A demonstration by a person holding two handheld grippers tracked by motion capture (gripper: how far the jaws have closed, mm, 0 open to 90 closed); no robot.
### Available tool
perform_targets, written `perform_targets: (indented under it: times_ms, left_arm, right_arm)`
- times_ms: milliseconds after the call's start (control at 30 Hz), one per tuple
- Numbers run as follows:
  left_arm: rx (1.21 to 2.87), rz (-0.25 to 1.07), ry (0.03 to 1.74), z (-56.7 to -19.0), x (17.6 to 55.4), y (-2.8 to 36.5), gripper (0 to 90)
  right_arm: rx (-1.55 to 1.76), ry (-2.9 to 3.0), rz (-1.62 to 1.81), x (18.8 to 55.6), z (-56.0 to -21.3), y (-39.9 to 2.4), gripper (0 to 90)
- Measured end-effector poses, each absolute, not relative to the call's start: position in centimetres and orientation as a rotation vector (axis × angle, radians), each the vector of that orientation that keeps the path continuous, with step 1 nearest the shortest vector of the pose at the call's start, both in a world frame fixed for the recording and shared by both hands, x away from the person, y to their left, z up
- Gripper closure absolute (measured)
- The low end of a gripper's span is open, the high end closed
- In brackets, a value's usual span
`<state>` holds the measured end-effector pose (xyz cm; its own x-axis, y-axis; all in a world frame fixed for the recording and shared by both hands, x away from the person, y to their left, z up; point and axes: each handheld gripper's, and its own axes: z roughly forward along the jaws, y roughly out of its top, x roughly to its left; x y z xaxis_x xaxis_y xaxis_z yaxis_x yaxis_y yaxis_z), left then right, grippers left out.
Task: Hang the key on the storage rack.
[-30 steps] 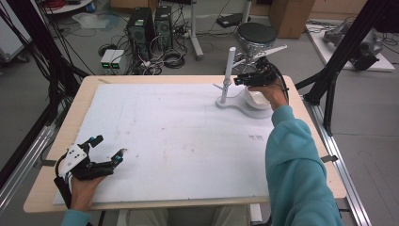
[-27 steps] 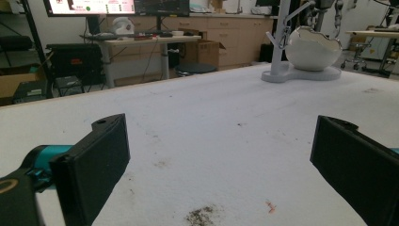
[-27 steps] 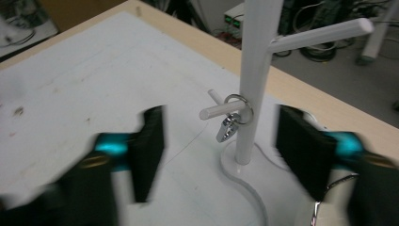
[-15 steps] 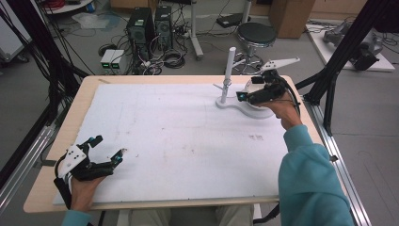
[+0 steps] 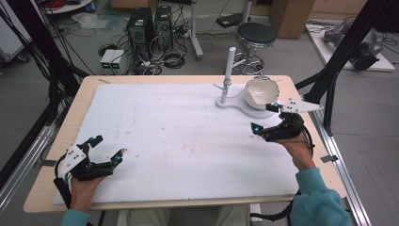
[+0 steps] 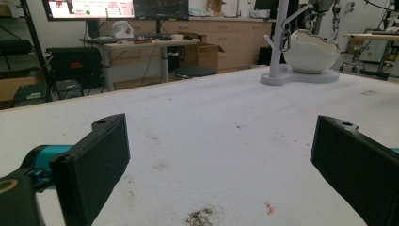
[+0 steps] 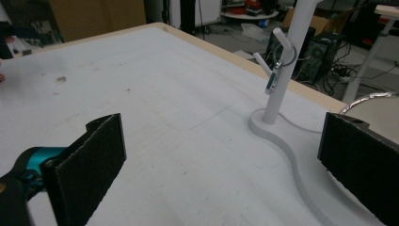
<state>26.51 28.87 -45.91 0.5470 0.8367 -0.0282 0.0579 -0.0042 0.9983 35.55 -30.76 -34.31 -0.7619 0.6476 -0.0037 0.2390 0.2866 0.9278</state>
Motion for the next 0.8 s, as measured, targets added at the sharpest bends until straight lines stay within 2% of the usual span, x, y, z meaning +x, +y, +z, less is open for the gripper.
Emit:
perform_targets:
  times_ms: [467, 633, 800]
  left_arm:
    - [1.445, 0.743, 0.799, -46.0, 26.3, 28.9, 5.6]
    - [1.442, 0.743, 0.798, -46.0, 26.3, 28.9, 5.6]
    - [1.44, 0.746, 0.798, -46.0, 26.2, 28.9, 5.6]
  right_arm:
    - [0.828, 1.961, 1.567, 31.8, -42.7, -33.8, 0.6]
    - [0.861, 1.928, 1.58, 31.3, -44.6, -34.3, 0.6]
    - [0.869, 1.866, 1.63, 31.0, -44.7, -34.7, 0.6]
